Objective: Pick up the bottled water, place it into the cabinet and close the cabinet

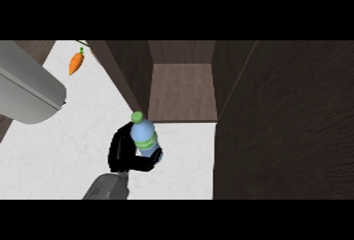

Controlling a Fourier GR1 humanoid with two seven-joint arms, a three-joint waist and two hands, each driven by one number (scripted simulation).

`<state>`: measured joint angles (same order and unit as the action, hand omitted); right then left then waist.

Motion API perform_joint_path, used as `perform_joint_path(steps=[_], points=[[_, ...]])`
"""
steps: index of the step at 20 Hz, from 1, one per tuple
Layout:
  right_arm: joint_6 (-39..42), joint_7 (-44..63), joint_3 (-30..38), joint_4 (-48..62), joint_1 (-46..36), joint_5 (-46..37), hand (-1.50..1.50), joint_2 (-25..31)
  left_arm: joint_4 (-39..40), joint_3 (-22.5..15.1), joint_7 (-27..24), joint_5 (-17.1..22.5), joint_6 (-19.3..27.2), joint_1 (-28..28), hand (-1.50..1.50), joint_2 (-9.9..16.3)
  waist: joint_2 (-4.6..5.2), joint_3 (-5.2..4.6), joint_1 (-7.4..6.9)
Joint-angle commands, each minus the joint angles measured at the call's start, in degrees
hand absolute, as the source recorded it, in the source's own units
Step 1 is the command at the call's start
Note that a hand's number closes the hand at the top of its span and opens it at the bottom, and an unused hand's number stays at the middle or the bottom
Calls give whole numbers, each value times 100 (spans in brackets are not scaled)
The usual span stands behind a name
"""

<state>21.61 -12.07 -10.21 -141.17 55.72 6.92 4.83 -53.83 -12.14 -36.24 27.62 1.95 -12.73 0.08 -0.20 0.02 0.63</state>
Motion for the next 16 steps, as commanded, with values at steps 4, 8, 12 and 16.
perform_joint_path(steps=[4,8,12,16], points=[[-12,194,34,-405,175,336,-150,-25,-1013,-474,819,-544,1282,-494,150,-2,-12,2,-23],[18,261,147,-299,-196,442,-150,29,-596,-1381,743,43,2237,-1249,150,-8,23,-4,89],[-1,101,251,-147,-196,377,-150,-108,-353,-1214,1275,75,2559,-1920,150,-8,22,-3,81],[327,25,869,-359,120,1089,-150,217,276,-1185,1512,-3,2889,-2680,150,-8,34,0,178]])
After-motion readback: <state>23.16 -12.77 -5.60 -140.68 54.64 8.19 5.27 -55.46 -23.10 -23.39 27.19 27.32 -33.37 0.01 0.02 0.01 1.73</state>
